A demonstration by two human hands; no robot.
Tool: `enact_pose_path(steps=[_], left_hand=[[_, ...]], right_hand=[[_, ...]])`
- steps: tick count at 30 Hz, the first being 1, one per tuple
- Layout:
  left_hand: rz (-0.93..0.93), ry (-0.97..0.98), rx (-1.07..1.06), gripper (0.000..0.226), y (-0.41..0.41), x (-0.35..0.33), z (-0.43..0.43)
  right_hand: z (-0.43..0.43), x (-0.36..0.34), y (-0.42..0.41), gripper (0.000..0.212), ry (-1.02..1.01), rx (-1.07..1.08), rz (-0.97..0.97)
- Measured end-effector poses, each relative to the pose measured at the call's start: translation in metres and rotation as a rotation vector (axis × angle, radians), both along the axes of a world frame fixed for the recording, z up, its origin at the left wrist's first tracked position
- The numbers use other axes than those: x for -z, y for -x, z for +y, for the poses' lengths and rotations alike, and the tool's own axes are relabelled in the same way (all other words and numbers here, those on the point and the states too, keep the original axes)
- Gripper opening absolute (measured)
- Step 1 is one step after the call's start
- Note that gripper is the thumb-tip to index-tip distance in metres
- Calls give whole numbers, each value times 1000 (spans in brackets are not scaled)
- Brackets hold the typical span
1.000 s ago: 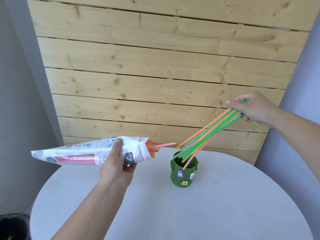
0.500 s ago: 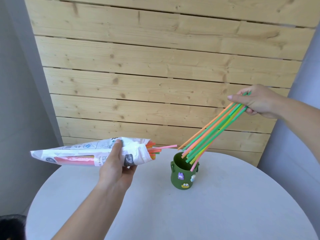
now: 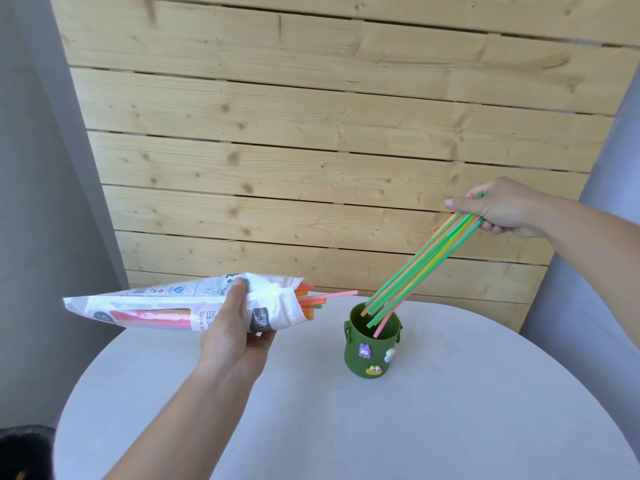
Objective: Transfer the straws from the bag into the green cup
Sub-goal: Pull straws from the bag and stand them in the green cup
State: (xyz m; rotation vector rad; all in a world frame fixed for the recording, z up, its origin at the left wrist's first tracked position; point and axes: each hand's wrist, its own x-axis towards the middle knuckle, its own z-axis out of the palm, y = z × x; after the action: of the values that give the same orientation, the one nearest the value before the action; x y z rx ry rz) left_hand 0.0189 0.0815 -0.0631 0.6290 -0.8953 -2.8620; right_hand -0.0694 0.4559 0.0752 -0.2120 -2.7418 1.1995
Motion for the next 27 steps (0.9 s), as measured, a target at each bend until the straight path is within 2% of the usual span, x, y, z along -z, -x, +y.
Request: enact_pose_path(steps=[8, 19, 27], left_hand=[[12, -8, 12, 47, -2, -1, 2], [27, 4, 37, 37, -1, 2, 3], [60, 13, 42, 40, -2, 4, 1]], right_hand=[[-10, -2, 5, 32, -68, 13, 37], [-37, -3, 1, 39, -198, -156, 103], [-68, 15, 10, 42, -245, -283, -13]])
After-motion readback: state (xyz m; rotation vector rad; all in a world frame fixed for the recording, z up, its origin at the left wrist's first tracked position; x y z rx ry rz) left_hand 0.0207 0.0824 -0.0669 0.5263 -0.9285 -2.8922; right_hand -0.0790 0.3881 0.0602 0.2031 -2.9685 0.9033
